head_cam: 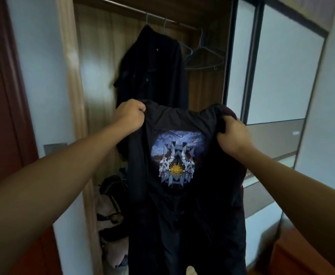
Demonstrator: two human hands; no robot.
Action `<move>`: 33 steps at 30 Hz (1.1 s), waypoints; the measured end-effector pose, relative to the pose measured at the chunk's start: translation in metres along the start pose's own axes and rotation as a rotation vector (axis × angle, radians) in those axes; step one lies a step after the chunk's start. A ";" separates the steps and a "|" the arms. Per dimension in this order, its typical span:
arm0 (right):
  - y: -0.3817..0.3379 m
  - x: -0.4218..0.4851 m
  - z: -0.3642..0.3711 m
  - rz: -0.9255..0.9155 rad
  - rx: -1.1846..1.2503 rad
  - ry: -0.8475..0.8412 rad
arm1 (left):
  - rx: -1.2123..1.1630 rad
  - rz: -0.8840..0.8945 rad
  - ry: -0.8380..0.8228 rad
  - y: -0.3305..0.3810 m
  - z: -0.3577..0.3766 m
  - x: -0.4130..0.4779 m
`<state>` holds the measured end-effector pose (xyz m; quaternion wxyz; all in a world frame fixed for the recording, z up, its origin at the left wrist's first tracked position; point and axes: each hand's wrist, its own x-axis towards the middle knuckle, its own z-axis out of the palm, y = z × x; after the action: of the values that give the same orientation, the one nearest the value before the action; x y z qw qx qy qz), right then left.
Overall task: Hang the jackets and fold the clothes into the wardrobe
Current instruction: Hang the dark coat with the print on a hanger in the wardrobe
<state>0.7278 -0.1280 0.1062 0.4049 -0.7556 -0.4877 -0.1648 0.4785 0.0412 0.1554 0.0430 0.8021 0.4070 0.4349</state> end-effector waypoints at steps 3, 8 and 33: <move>0.004 0.052 0.023 -0.059 0.034 0.002 | 0.036 -0.044 0.057 -0.003 0.008 0.034; 0.015 0.124 0.075 -0.124 0.087 -0.038 | 0.103 -0.090 0.120 -0.031 0.029 0.091; -0.024 0.398 0.271 -0.336 0.223 -0.178 | 0.383 -0.326 0.246 -0.129 0.072 0.296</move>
<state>0.8544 0.3263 0.2058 0.4080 -0.6261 -0.6557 -0.1076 0.5379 0.3522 0.2521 -0.0897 0.6609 0.6076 0.4314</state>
